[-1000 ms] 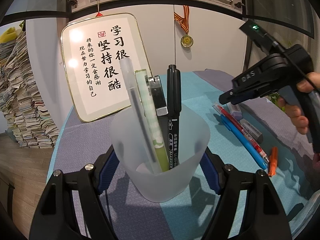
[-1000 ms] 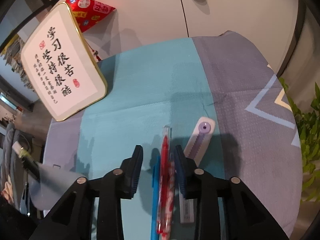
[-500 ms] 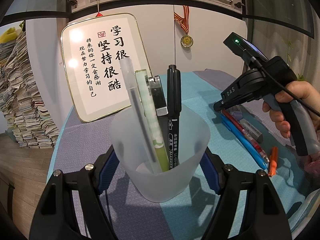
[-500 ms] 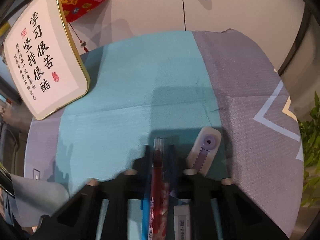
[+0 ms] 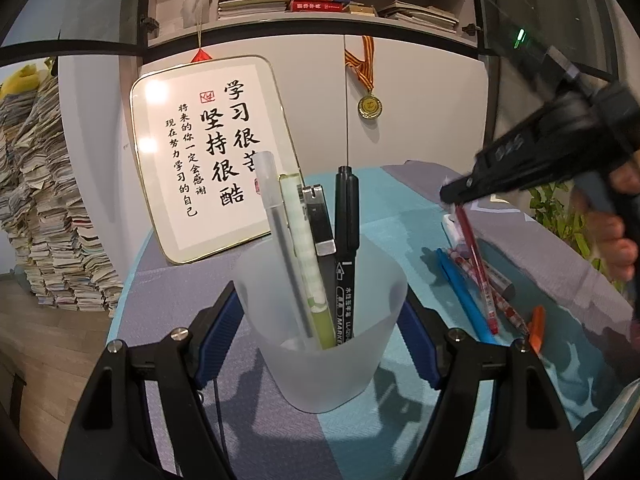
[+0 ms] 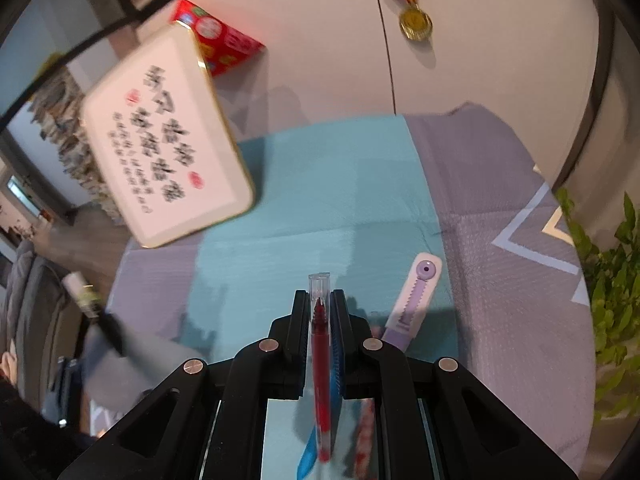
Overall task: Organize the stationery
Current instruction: 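Lift the red gel pen and insert it into the frosted cup, release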
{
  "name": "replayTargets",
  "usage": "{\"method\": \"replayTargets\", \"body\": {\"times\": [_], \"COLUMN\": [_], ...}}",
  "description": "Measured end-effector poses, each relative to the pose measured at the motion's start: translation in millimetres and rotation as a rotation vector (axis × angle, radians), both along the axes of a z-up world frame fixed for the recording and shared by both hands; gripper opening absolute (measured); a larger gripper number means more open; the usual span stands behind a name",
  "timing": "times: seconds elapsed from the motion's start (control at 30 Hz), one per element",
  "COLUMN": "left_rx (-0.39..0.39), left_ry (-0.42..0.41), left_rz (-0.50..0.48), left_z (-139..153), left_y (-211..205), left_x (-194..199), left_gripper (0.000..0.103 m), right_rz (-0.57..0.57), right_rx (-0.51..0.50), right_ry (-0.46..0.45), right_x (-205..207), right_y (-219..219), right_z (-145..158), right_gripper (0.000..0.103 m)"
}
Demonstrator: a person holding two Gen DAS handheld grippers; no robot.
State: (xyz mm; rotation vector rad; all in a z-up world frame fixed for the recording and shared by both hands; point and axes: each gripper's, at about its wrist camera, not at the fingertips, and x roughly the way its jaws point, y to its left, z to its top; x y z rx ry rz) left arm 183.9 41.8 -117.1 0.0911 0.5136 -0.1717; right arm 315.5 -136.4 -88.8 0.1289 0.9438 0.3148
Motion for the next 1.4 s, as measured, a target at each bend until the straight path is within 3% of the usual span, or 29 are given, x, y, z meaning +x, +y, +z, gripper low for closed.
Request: {"method": "replayTargets", "body": {"times": [0.43, 0.63, 0.93, 1.4], "left_rx": [0.011, 0.007, 0.007, 0.011], "left_ry": [-0.005, -0.003, -0.003, -0.001], "left_rz": [-0.005, -0.004, -0.004, -0.001], "left_z": [-0.5, -0.6, -0.5, -1.0], "left_y": [-2.1, -2.2, -2.2, -2.5], "left_x": [-2.0, -2.1, -2.2, -2.1], "left_gripper": [0.074, 0.074, 0.074, 0.074], "right_rz": [0.105, 0.179, 0.231, 0.255], "right_rx": [0.054, 0.080, 0.070, 0.052], "right_ry": [-0.278, -0.367, -0.326, -0.257], "right_x": [-72.2, -94.2, -87.8, -82.0], "right_y": [25.9, 48.1, 75.1, 81.6], "right_z": [97.4, 125.1, 111.0, 85.8], "right_gripper": [0.011, 0.011, 0.011, 0.011]}}
